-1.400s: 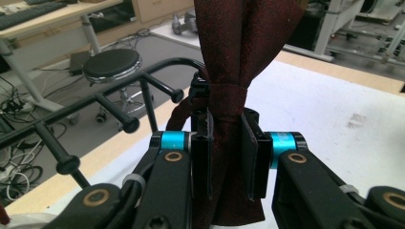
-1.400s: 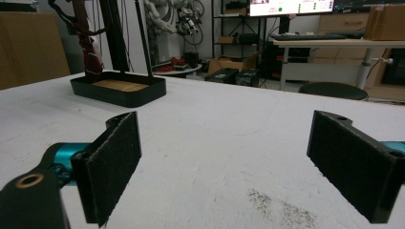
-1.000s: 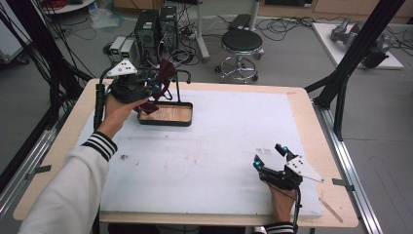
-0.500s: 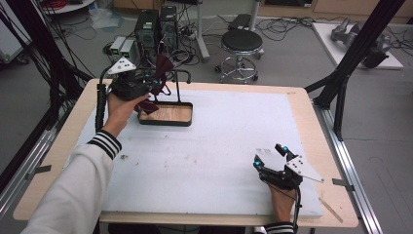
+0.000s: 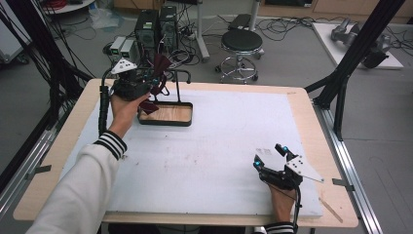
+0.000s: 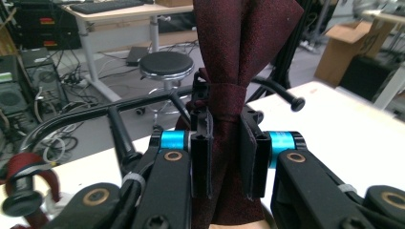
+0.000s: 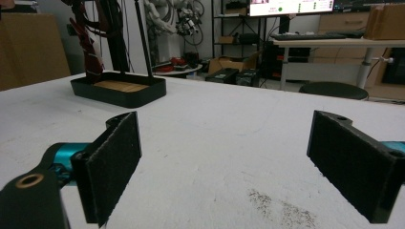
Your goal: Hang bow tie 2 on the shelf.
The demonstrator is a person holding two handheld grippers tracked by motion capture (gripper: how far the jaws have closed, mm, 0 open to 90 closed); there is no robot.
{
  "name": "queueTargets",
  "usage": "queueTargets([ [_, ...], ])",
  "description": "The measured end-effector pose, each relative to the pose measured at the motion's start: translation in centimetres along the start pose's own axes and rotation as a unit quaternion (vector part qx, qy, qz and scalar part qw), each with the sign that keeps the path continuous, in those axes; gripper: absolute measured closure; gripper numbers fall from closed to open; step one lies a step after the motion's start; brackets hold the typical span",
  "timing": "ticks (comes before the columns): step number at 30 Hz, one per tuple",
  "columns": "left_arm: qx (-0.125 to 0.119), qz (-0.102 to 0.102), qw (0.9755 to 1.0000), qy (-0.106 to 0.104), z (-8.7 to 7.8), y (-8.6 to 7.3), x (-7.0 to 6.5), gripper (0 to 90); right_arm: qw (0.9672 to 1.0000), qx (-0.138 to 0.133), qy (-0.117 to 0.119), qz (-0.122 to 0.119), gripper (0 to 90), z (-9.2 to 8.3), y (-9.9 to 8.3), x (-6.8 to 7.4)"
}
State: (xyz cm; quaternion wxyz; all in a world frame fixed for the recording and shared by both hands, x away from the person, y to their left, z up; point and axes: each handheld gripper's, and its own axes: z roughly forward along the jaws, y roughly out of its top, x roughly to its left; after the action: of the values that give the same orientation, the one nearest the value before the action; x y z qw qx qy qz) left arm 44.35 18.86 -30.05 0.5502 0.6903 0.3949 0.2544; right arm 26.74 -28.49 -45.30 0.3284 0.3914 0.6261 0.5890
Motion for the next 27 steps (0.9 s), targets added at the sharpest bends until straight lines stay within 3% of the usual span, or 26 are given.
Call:
queueTargets([
  [6, -0.011, -0.001, 0.9999, -0.011, 0.07, 0.18, -0.44, 77.2, 1.0000, -0.001, 0.001, 0.001, 10.6, 0.01, 0.00, -0.02],
  [27, 0.014, -0.015, 0.9992, 0.035, 0.47, -0.73, -0.09, 77.1, 1.0000, 0.000, 0.001, 0.001, 10.6, 0.00, 0.00, -0.01],
])
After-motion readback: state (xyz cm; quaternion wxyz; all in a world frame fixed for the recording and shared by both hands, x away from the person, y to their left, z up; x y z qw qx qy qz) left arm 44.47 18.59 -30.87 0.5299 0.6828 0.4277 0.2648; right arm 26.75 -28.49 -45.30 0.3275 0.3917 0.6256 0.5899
